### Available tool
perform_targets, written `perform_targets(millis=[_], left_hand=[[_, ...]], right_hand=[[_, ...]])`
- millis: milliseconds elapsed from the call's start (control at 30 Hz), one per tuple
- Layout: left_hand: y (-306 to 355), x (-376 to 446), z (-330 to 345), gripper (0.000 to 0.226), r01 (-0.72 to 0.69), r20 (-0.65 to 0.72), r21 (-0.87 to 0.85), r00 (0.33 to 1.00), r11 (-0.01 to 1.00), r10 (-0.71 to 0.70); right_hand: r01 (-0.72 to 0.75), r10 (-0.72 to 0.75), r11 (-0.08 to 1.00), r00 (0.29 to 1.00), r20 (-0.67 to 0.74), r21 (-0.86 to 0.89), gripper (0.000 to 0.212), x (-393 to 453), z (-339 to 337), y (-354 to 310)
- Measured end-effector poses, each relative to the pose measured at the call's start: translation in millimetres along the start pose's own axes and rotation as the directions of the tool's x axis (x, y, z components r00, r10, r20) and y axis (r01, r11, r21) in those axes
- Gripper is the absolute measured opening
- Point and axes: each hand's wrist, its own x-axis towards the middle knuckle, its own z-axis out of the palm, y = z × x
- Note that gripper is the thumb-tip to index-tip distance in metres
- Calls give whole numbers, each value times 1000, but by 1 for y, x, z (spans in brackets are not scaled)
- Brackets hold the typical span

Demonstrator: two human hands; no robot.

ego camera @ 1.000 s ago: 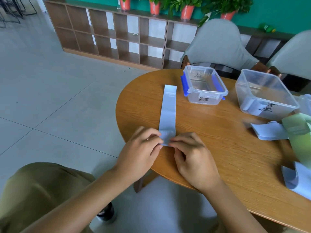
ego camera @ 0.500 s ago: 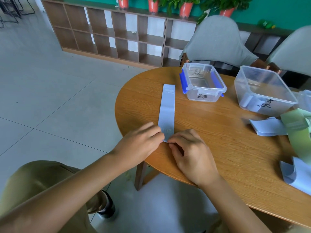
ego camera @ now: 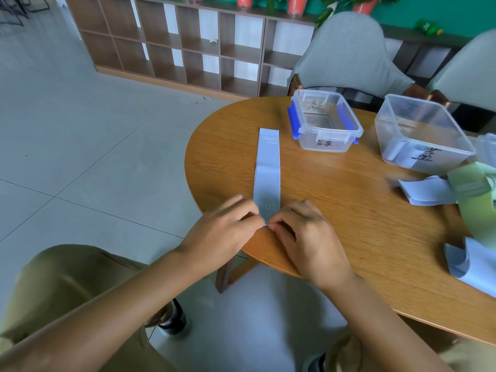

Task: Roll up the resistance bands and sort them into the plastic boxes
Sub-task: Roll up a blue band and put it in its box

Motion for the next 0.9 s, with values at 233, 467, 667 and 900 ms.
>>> perform_targets(millis=[233,467,667,900], left_hand=[[1,2,-1,22,44,-20,-75,999,996,-46],[5,7,-2,22,51,44,10,998,999,-51],[13,15,-5,18,62,5,74,998,995,-62],[13,12,5,16,249,-18,-32,968,968,-250]], right_hand=[[-54,54,998,999,7,-20,10,0,-1,-5],[-53,62,993,994,92,-102,4,4,-1,-6],[-117,138,977,984,110,-180,9,5,3,-13],[-282,306,939,946,105,-196,17,7,5,-20]])
